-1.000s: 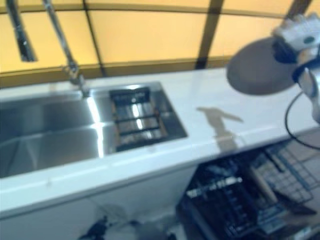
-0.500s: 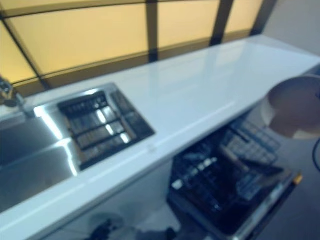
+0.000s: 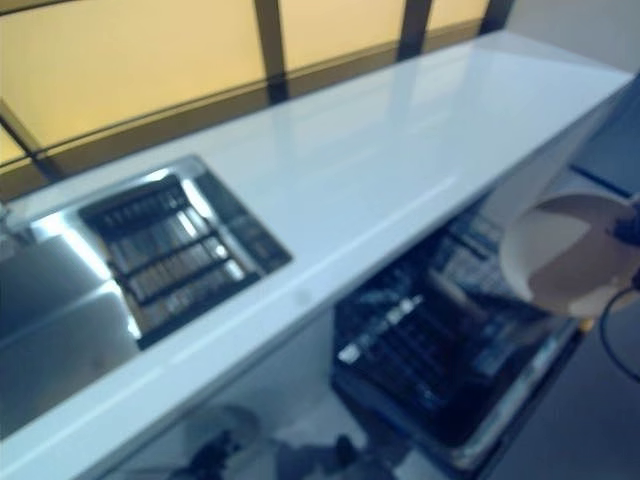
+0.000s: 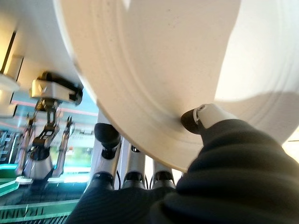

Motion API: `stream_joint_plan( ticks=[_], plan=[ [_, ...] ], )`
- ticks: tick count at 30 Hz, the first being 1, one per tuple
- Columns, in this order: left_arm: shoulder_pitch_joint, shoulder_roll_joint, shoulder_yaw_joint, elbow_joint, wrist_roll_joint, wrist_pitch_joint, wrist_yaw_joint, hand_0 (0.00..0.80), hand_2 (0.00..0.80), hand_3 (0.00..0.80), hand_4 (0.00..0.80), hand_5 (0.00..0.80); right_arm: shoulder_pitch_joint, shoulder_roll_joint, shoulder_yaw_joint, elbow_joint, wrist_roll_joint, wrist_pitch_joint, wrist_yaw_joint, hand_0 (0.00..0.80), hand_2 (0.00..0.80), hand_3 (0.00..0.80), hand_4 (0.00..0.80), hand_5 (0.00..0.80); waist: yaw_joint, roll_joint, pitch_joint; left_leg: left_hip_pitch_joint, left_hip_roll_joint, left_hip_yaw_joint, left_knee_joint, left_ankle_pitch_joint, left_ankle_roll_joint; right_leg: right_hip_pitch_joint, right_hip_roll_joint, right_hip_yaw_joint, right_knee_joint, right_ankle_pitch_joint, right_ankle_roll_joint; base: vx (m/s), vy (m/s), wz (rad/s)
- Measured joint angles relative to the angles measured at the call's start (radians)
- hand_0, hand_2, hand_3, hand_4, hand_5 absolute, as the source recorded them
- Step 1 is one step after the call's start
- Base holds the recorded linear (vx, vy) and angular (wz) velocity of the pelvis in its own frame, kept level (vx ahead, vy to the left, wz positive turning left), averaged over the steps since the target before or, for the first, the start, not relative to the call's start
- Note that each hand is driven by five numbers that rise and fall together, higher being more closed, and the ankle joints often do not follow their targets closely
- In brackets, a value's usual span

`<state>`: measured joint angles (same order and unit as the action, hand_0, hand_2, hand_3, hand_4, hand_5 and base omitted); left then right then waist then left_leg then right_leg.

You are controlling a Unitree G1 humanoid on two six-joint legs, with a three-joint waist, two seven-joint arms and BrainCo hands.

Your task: Take plates into dishwasher

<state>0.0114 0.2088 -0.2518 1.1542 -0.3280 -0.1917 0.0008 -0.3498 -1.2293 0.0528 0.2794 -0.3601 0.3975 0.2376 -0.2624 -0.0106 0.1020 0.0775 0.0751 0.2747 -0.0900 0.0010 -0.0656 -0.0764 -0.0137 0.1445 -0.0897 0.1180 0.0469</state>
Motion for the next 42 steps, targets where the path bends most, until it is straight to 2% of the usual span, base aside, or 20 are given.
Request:
stream_joint_plan(
  ticks=[10,18,27,35,42],
  plan=[
    [-0.007,-0.004,0.001,0.001,0.0,0.0,0.011,0.0,0.0,0.0,0.0,0.0,-0.019,0.051,0.047,-0.035,-0.067,0.042,0.061,0.8,0.8,0.8,0.8,0.8,0.005,-0.003,0.02,0.0,-0.001,-0.002,0.003,0.002,-0.003,0.001,-0.003,-0.002,0.0,0.0,0.0,-0.01,-0.002,0.0],
    [-0.017,-0.013,0.019,0.001,0.0,0.0,0.019,0.0,0.0,0.0,0.0,0.0,-0.051,0.105,0.132,-0.1,-0.213,0.084,0.144,0.8,0.8,0.8,0.8,0.8,0.008,-0.001,0.029,-0.001,-0.001,-0.006,0.003,0.003,-0.003,0.002,-0.003,-0.008,0.0,0.001,-0.001,-0.02,-0.005,0.01],
    [-0.032,-0.026,0.017,0.001,0.0,0.003,0.029,0.0,0.0,0.0,0.0,0.0,-0.071,0.265,0.236,-0.106,-0.453,0.178,0.193,0.8,0.8,0.8,0.8,0.8,0.036,0.0,0.031,-0.003,-0.002,-0.019,0.003,0.005,-0.002,0.005,-0.006,-0.018,0.0,0.001,-0.001,-0.009,-0.004,0.02],
    [-0.034,-0.033,0.016,0.001,0.0,0.004,0.051,0.0,0.0,0.0,0.0,0.0,-0.08,0.394,0.339,-0.119,-0.68,0.2,0.213,0.8,0.8,0.8,0.8,0.8,0.06,0.002,0.035,-0.008,-0.003,-0.042,0.003,0.005,-0.001,0.004,-0.008,-0.026,0.0,0.0,-0.001,-0.005,0.003,0.03],
    [-0.037,-0.035,-0.004,0.0,0.0,0.008,0.061,0.0,0.0,0.0,0.0,0.0,-0.08,0.472,0.419,-0.115,-0.732,0.241,0.233,0.8,0.8,0.8,0.8,0.8,0.067,0.011,0.041,-0.016,-0.003,-0.06,0.004,0.008,-0.001,0.004,-0.01,-0.043,0.002,0.003,-0.005,0.0,-0.005,0.06]
  ],
)
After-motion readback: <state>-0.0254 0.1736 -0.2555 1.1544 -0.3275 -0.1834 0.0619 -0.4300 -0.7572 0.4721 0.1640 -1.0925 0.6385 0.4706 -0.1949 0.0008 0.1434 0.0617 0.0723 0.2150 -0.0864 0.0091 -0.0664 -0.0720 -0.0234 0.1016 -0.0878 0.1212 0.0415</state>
